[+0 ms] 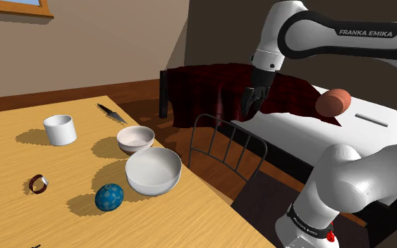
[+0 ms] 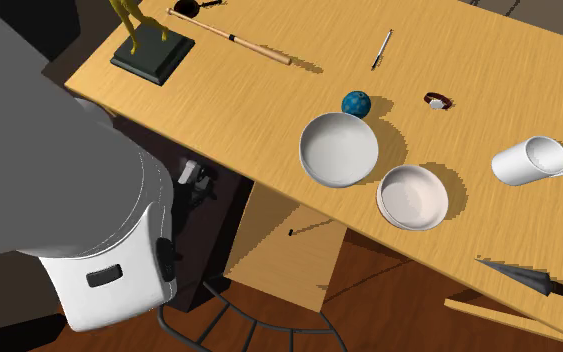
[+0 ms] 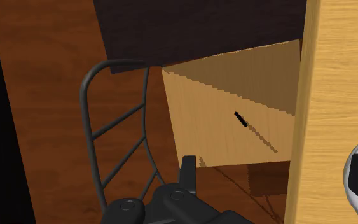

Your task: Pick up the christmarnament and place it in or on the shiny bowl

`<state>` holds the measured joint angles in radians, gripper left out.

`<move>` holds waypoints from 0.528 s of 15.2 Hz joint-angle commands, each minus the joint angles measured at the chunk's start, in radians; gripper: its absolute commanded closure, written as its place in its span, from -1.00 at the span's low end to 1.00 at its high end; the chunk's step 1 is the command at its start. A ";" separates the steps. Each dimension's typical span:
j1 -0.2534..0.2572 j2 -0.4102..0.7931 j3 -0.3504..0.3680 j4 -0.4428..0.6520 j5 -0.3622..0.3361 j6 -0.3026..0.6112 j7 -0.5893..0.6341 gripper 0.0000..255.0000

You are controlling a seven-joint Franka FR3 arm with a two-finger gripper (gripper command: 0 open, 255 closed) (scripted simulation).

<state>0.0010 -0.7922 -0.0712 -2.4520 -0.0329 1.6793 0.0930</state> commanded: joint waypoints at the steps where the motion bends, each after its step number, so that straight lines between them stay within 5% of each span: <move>1: 0.000 0.000 0.000 0.000 0.000 0.000 0.000 -1.00; 8: 0.074 0.214 0.099 0.096 0.062 0.081 0.066 -1.00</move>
<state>0.0651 -0.6072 0.0145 -2.3593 0.0216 1.7412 0.1503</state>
